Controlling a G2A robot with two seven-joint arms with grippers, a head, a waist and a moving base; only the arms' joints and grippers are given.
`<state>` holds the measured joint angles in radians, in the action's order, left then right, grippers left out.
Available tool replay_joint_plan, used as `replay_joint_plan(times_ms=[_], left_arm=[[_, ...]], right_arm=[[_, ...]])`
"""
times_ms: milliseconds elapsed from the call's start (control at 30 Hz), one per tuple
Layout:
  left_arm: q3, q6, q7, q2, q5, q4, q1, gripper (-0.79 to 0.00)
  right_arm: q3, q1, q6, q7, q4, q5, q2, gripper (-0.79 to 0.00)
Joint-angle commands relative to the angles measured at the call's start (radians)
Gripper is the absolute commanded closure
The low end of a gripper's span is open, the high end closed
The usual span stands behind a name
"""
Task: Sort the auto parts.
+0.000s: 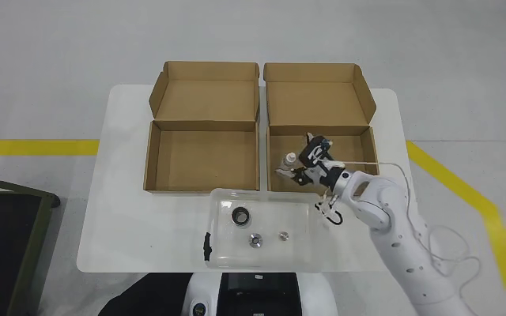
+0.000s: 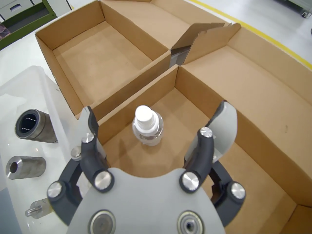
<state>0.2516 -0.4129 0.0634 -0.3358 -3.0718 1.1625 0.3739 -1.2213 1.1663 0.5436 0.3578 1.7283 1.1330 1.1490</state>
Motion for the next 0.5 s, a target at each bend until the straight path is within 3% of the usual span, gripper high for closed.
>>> replay_joint_plan(times_ms=[0, 467], left_arm=[[0.0, 0.0, 0.0, 0.0, 0.0, 0.0, 0.0, -0.785], [0.0, 0.0, 0.0, 0.0, 0.0, 0.0, 0.0, -0.785]], right_arm=[[-0.018, 0.016, 0.009, 0.01, 0.05, -0.002, -0.004, -0.785], [-0.073, 0.131, 0.173, 0.105, 0.305, -0.046, -0.033, -0.785]])
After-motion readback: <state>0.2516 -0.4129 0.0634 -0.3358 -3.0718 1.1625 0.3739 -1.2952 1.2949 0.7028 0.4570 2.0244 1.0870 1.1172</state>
